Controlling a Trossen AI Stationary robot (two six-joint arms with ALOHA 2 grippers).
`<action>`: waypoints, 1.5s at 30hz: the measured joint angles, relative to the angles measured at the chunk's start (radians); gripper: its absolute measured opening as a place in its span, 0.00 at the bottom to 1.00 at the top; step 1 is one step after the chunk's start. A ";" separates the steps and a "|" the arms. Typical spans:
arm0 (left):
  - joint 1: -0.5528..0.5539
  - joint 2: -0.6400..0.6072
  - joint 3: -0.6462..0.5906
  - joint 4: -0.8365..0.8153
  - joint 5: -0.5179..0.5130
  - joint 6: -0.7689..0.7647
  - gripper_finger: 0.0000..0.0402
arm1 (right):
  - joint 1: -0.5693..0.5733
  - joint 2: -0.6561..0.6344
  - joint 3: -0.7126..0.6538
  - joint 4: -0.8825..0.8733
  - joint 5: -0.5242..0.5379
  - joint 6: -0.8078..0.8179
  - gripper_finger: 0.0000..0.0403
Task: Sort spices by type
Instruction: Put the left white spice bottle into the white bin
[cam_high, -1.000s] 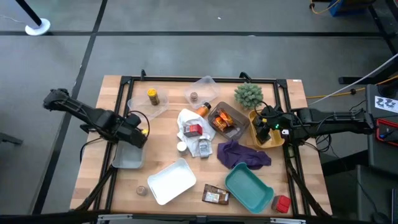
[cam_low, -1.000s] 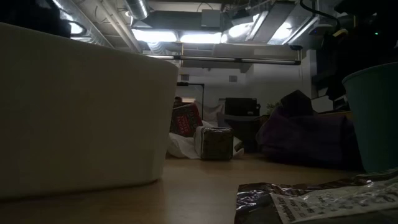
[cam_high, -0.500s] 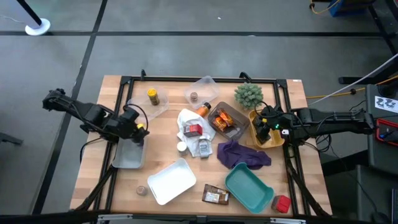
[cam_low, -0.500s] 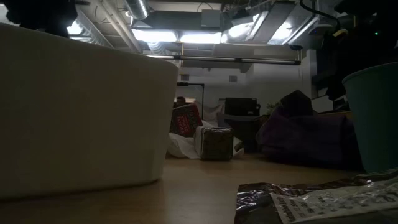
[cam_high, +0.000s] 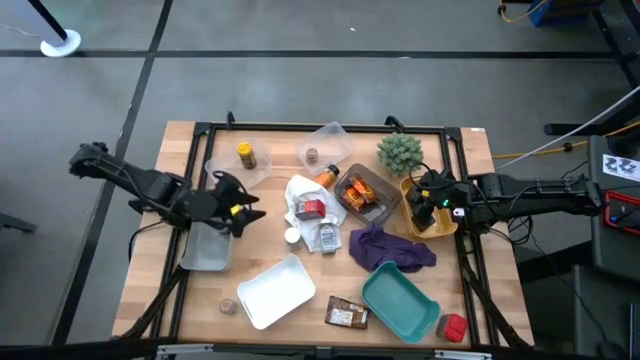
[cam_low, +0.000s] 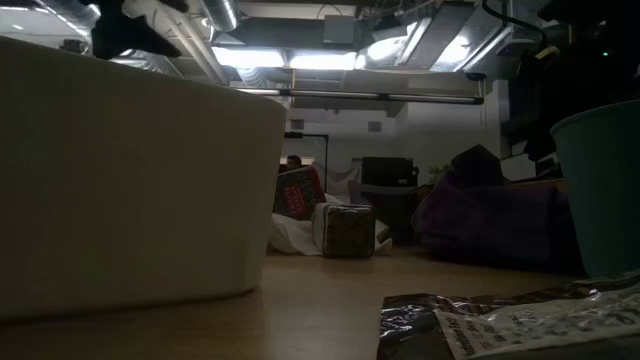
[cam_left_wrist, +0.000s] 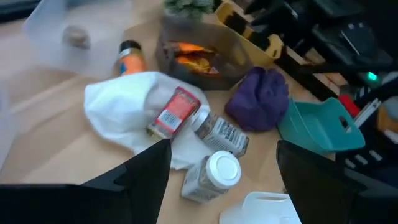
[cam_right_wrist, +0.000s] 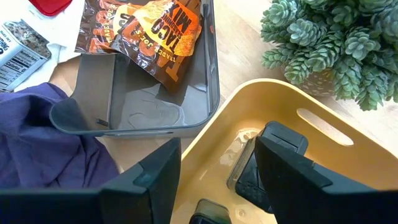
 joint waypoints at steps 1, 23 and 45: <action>0.000 0.020 0.000 0.016 0.000 0.021 0.68 | 0.000 0.000 0.000 0.000 0.000 0.000 0.51; -0.001 0.512 -0.001 0.142 0.136 0.236 0.68 | 0.000 0.000 0.000 0.000 0.000 0.000 0.51; 0.057 0.599 -0.001 0.311 0.148 0.318 0.68 | 0.000 0.000 0.000 0.000 0.000 0.000 0.51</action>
